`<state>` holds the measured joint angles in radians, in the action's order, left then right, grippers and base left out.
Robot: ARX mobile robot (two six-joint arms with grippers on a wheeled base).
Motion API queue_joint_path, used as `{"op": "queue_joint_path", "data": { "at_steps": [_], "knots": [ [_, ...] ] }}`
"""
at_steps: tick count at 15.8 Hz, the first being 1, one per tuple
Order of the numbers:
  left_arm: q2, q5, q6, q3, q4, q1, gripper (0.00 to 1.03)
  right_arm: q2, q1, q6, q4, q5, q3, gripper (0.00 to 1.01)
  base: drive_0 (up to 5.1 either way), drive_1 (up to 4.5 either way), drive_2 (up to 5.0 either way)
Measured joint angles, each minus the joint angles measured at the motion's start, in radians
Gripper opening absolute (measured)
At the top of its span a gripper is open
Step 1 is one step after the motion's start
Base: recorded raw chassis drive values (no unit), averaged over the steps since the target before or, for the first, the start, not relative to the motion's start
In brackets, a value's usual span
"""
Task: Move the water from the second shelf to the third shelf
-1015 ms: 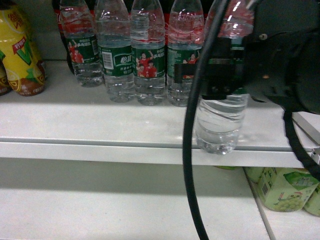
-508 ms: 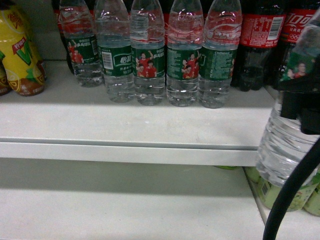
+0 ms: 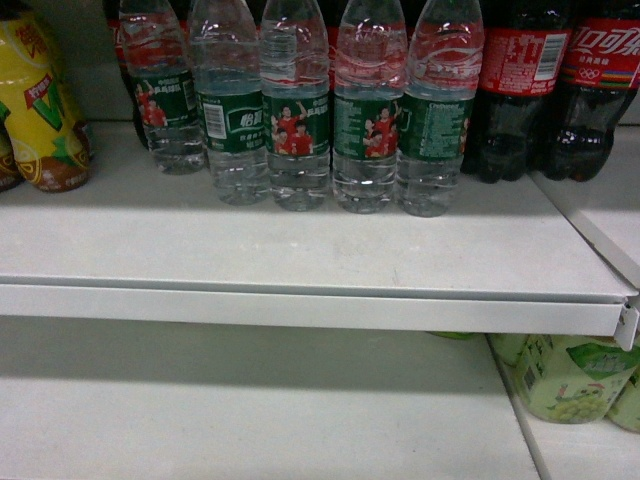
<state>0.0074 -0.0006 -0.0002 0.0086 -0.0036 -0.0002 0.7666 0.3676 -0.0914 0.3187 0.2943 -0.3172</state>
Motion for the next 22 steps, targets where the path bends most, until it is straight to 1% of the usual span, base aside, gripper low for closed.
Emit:
{"op": "queue_joint_path", "data": {
  "at_steps": [2, 3, 4, 5, 6, 9, 11, 14, 22],
  "knots": [
    [0.000, 0.000, 0.000, 0.000, 0.000, 0.000, 0.98, -0.109, -0.001, 0.002, -0.074, 0.039, 0.014, 0.44, 0.0, 0.00, 0.0],
    [0.000, 0.000, 0.000, 0.000, 0.000, 0.000, 0.98, -0.141, -0.004, -0.003, -0.091, 0.043, 0.014, 0.44, 0.0, 0.00, 0.0],
    [0.000, 0.000, 0.000, 0.000, 0.000, 0.000, 0.98, -0.153, -0.025, -0.008, -0.086, 0.039, 0.014, 0.44, 0.0, 0.00, 0.0],
    [0.000, 0.000, 0.000, 0.000, 0.000, 0.000, 0.98, -0.150, -0.063, -0.018, -0.083, 0.012, 0.014, 0.44, 0.0, 0.00, 0.0],
    [0.000, 0.000, 0.000, 0.000, 0.000, 0.000, 0.98, -0.144, -0.097, -0.026, -0.095, -0.002, 0.014, 0.44, 0.0, 0.00, 0.0],
    [0.000, 0.000, 0.000, 0.000, 0.000, 0.000, 0.98, -0.137, -0.198, -0.036, -0.097, -0.005, 0.016, 0.44, 0.0, 0.00, 0.0],
    [0.000, 0.000, 0.000, 0.000, 0.000, 0.000, 0.98, -0.140, -0.227, -0.048, -0.106, -0.027, 0.016, 0.44, 0.0, 0.00, 0.0],
    [0.000, 0.000, 0.000, 0.000, 0.000, 0.000, 0.98, -0.140, -0.231, -0.055, -0.107, -0.045, 0.016, 0.44, 0.0, 0.00, 0.0],
    [0.000, 0.000, 0.000, 0.000, 0.000, 0.000, 0.98, -0.142, -0.231, -0.054, -0.108, -0.045, 0.016, 0.44, 0.0, 0.00, 0.0]
  ]
}}
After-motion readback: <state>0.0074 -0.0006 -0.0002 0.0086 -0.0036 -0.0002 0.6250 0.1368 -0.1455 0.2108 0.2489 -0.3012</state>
